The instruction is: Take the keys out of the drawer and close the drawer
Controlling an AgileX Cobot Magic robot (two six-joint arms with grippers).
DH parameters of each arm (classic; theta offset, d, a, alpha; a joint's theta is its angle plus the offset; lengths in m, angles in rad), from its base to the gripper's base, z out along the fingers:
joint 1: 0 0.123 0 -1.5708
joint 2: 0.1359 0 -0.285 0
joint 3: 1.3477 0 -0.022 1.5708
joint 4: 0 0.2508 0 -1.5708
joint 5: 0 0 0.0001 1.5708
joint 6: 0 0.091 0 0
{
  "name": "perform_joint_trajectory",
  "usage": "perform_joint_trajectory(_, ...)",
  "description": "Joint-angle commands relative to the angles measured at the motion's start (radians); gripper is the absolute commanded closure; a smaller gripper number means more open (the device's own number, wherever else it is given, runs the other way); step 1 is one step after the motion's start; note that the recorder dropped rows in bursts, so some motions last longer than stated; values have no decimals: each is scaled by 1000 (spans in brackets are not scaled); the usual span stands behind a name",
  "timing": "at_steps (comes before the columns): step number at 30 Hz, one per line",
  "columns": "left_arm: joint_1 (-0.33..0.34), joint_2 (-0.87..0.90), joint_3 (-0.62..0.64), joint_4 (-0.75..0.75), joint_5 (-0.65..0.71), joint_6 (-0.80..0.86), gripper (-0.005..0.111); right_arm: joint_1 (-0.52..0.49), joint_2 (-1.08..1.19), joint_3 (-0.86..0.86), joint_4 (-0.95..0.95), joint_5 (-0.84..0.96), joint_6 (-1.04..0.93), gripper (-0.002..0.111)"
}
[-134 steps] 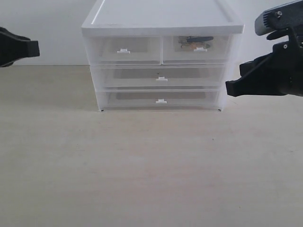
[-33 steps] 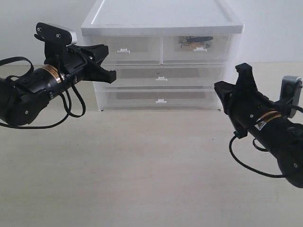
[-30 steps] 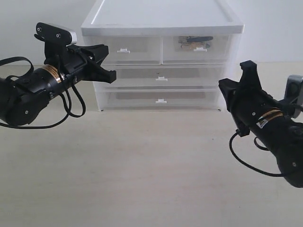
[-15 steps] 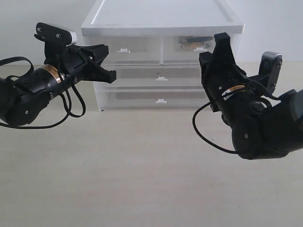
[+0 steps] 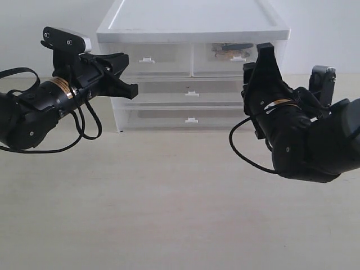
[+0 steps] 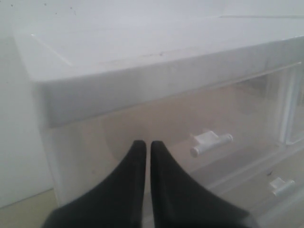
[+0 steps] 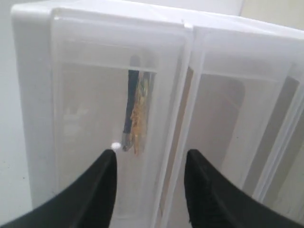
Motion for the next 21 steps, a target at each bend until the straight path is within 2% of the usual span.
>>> perform_joint_trajectory(1, 2, 9, -6, -2, 1, -6, 103, 0, -8, -18, 17, 0, -17, 68)
perform_joint_trajectory(21, 2, 9, -6, -2, 1, -6, 103, 0, 83, -170, 12, 17, -19, 68)
